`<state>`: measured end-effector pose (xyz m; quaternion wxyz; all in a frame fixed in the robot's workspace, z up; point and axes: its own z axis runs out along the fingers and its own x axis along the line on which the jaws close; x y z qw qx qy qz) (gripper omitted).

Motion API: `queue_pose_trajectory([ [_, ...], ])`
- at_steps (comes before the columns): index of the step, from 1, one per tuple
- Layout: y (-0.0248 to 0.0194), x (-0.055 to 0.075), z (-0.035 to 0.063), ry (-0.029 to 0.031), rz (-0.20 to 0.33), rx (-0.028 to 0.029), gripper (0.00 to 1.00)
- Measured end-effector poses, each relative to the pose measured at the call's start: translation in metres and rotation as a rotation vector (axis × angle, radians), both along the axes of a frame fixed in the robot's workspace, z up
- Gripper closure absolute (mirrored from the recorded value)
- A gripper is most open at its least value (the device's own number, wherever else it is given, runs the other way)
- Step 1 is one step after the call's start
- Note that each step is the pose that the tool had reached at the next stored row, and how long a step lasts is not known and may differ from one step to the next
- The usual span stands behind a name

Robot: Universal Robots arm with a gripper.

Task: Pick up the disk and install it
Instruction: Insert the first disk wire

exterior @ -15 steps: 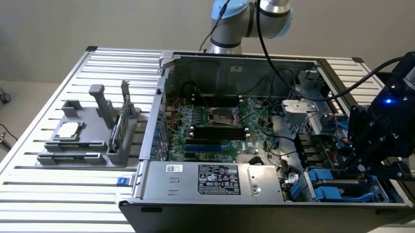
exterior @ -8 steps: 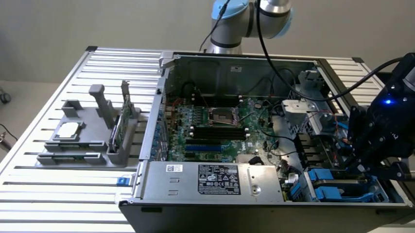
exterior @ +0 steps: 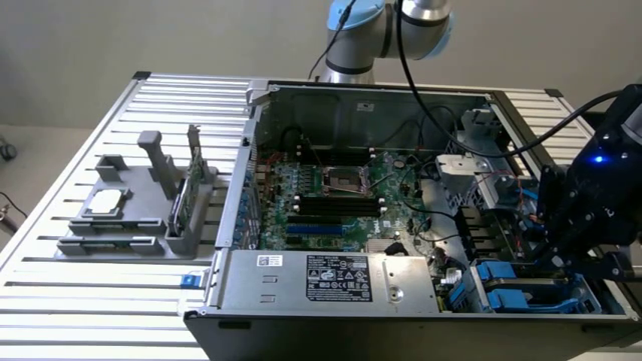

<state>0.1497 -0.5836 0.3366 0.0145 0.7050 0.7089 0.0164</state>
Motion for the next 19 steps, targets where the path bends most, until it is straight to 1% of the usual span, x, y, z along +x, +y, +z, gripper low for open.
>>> queue_pose_trajectory([
  [5, 0.0, 0.0009, -0.0008, 0.0, 0.0, 0.0028, 0.83],
  [10, -0.0003, 0.0013, -0.0013, 0.0, 0.0, 0.0044, 0.83],
  [15, -0.0024, 0.0014, -0.0028, 0.0, 0.0, 0.0054, 0.83],
  [19, -0.0036, 0.0014, -0.0032, 0.0, 0.0, 0.0079, 0.83],
])
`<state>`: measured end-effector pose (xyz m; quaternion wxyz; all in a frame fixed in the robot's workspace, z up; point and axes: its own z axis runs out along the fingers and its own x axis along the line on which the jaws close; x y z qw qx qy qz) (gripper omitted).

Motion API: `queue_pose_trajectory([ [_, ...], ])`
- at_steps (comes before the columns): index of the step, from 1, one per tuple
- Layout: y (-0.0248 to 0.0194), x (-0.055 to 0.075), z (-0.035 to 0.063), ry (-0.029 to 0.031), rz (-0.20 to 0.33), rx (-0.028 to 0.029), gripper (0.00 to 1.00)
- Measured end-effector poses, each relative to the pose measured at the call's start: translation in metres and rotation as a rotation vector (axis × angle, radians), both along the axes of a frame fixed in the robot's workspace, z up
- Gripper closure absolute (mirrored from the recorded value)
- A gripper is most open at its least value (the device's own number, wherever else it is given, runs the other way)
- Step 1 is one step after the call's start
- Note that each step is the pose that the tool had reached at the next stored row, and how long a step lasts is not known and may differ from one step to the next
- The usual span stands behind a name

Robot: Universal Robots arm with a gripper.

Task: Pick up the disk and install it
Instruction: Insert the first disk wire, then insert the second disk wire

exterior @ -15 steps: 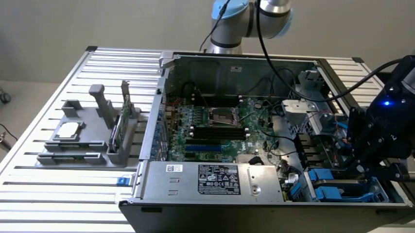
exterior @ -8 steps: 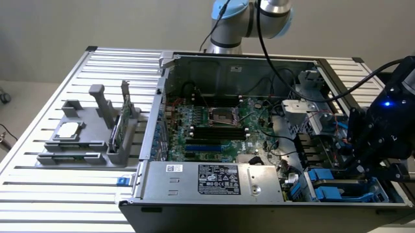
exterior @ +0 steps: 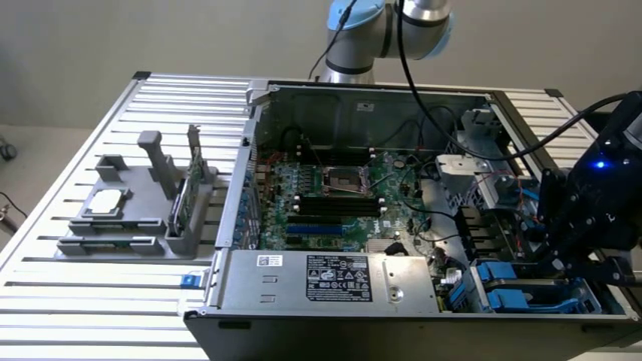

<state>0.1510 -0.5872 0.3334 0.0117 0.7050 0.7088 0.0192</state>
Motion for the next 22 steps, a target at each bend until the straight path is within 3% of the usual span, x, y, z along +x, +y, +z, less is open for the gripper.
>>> queue_pose_trajectory([
  [7, -0.0001, 0.0, 0.0034, 0.0013, 0.0, 0.0001, 0.83],
  [10, -0.0001, 0.0, 0.0074, 0.0014, 0.0, 0.0005, 0.75],
  [11, -0.0001, 0.0, 0.0096, 0.0014, 0.0, 0.0005, 0.69],
  [17, -0.0001, -0.001, 0.0229, 0.0014, 0.0, 0.0005, 0.69],
  [22, -0.0001, -0.001, 0.0273, 0.001, 0.0, 0.0004, 0.69],
])
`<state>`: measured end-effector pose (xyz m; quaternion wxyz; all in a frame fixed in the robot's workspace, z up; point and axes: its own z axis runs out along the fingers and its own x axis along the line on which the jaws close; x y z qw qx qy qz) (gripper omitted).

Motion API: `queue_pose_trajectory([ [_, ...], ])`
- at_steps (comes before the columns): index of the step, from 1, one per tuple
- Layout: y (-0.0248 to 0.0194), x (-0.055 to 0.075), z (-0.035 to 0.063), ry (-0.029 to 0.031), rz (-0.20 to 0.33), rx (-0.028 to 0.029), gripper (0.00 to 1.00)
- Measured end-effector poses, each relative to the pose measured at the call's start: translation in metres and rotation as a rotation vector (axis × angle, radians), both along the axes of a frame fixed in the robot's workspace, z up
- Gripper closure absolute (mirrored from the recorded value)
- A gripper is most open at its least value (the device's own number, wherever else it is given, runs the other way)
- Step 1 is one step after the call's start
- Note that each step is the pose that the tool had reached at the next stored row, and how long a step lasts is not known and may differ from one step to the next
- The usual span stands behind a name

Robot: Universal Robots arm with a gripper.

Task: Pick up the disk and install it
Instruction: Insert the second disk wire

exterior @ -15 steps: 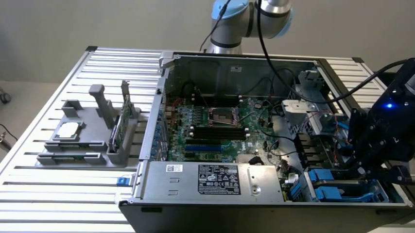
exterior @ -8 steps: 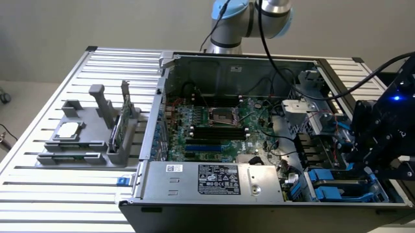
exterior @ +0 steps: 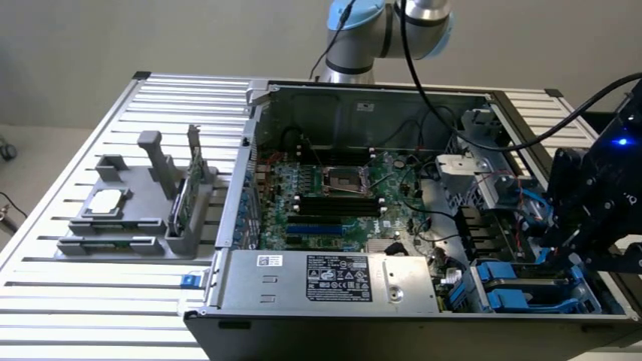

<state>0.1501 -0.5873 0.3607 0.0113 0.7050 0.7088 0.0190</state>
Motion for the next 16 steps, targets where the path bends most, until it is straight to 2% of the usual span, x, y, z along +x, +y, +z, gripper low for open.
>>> queue_pose_trajectory([
  [8, 0.0, -0.001, 0.0294, -0.0002, 0.0, 0.0, 0.69],
  [13, 0.0008, -0.012, 0.0335, -0.0013, 0.0, 0.0001, 0.69],
  [16, 0.0037, -0.02, 0.0333, -0.0034, 0.0, 0.0001, 0.69],
])
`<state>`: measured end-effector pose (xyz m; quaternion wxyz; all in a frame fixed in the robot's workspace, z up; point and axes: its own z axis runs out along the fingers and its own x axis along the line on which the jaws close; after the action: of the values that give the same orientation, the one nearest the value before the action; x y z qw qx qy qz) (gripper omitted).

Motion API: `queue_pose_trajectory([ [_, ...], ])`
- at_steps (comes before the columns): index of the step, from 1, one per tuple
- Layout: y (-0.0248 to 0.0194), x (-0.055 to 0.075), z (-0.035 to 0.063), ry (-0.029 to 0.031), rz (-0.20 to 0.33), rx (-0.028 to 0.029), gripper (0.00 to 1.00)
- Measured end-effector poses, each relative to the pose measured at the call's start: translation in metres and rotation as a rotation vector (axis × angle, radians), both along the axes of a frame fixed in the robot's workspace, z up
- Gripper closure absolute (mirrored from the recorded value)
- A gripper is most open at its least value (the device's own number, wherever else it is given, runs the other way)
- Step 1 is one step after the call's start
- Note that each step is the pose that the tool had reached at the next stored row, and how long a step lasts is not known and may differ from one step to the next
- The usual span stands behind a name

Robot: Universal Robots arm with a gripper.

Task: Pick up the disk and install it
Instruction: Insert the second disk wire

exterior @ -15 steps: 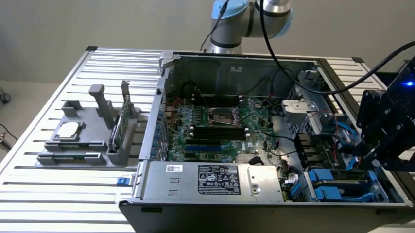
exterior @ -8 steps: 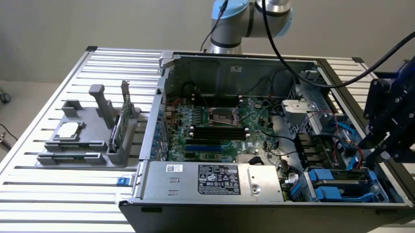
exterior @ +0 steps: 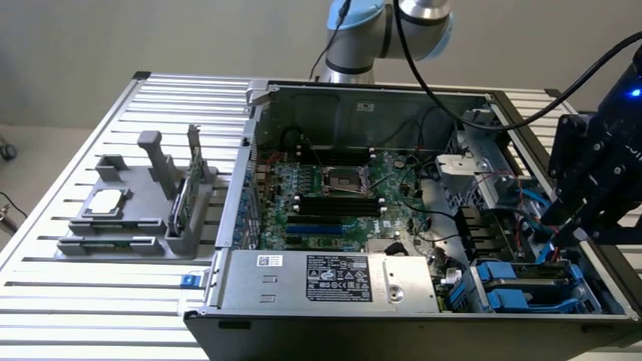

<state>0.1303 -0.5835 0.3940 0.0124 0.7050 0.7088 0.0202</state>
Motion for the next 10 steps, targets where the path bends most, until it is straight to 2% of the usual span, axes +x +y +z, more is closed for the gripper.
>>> queue_pose_trajectory([
  [4, 0.0061, -0.002, -0.0032, -0.0048, 0.0, 0.001, 0.69],
  [10, 0.0084, -0.002, -0.0129, -0.0134, 0.0, 0.001, 0.69],
])
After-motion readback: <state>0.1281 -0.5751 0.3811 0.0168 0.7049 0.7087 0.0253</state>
